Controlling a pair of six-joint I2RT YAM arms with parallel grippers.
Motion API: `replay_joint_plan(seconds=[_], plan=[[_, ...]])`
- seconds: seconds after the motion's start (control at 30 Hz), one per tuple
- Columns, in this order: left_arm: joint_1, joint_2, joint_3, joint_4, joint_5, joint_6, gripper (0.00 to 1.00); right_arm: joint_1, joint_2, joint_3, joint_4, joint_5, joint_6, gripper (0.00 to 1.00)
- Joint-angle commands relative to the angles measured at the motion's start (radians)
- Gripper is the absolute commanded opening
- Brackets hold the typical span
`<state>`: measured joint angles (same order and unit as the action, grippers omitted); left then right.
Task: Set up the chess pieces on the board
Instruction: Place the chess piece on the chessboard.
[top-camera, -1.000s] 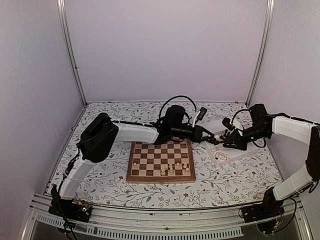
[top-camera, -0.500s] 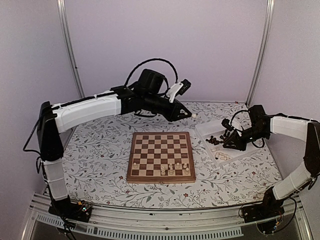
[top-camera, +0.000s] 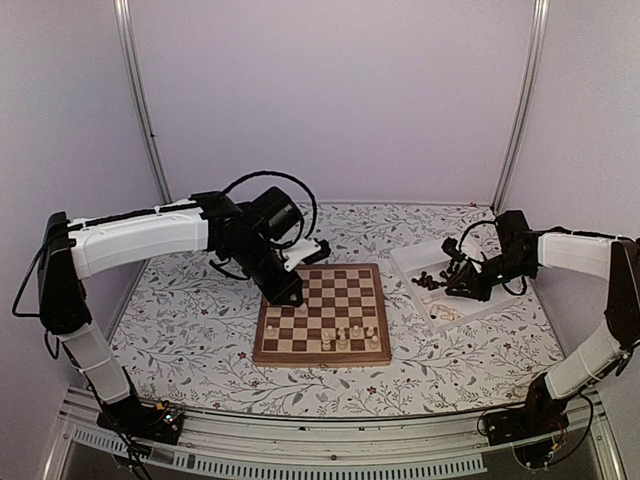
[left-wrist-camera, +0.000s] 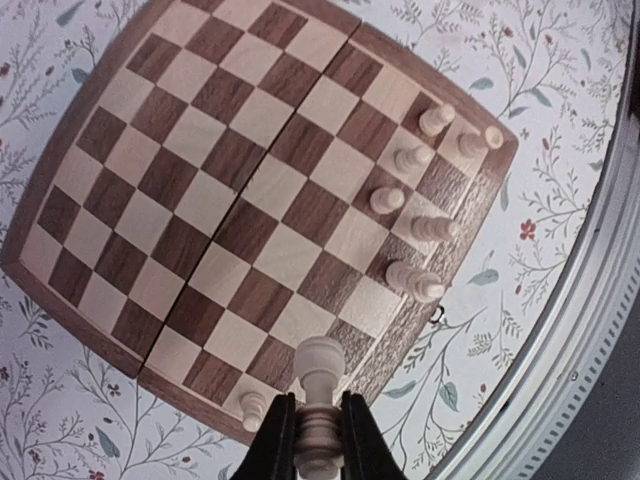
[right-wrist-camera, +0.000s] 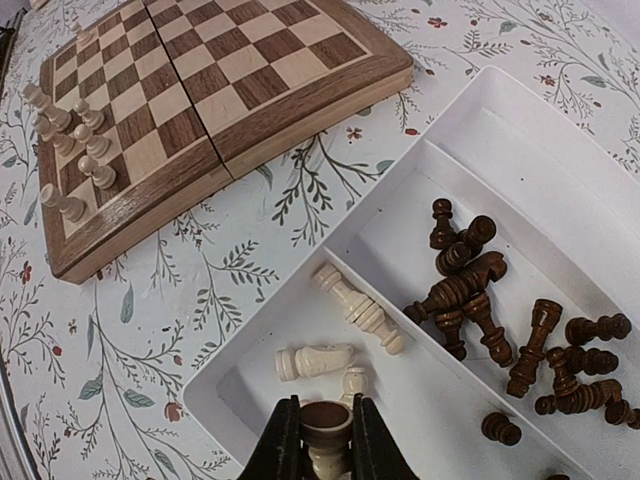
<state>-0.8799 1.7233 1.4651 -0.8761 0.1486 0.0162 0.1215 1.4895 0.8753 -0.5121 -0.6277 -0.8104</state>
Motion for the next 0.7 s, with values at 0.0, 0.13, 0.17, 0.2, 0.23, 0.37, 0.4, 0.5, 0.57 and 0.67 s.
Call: replay_joint_plan(seconds=[0.0, 0.13, 0.17, 0.2, 0.23, 0.37, 0.4, 0.5, 0.57, 0.67], plan=[[-0.030, 0.001, -0.030, -0.070, -0.009, 0.003, 0.05, -0.001, 0.009, -0.016, 0.023, 0.017, -0.004, 0.12], [-0.056, 0.016, -0.072, -0.038, -0.021, -0.005, 0.05, 0.001, -0.013, -0.021, 0.030, 0.026, -0.003, 0.12], [-0.062, 0.018, -0.083, -0.024, -0.019, -0.007, 0.05, 0.002, -0.019, -0.022, 0.030, 0.026, -0.001, 0.12], [-0.069, 0.019, -0.094, -0.009, -0.017, -0.009, 0.05, 0.003, -0.022, -0.022, 0.030, 0.026, 0.000, 0.12], [-0.075, 0.019, -0.103, 0.005, -0.012, -0.012, 0.05, 0.004, -0.024, -0.022, 0.030, 0.028, 0.000, 0.12], [-0.104, 0.036, -0.113, 0.038, -0.007, -0.014, 0.05, 0.010, -0.032, -0.022, 0.030, 0.030, 0.005, 0.12], [-0.109, 0.042, -0.111, 0.043, -0.009, -0.013, 0.05, 0.011, -0.035, -0.022, 0.029, 0.029, 0.006, 0.12], [-0.119, 0.063, -0.100, 0.052, -0.024, -0.030, 0.05, 0.016, -0.043, -0.022, 0.029, 0.029, 0.010, 0.13], [-0.119, 0.079, -0.089, 0.049, -0.034, -0.040, 0.05, 0.017, -0.044, -0.022, 0.029, 0.030, 0.011, 0.13], [-0.119, 0.097, -0.082, 0.044, -0.037, -0.041, 0.05, 0.019, -0.043, -0.024, 0.027, 0.029, 0.010, 0.13]])
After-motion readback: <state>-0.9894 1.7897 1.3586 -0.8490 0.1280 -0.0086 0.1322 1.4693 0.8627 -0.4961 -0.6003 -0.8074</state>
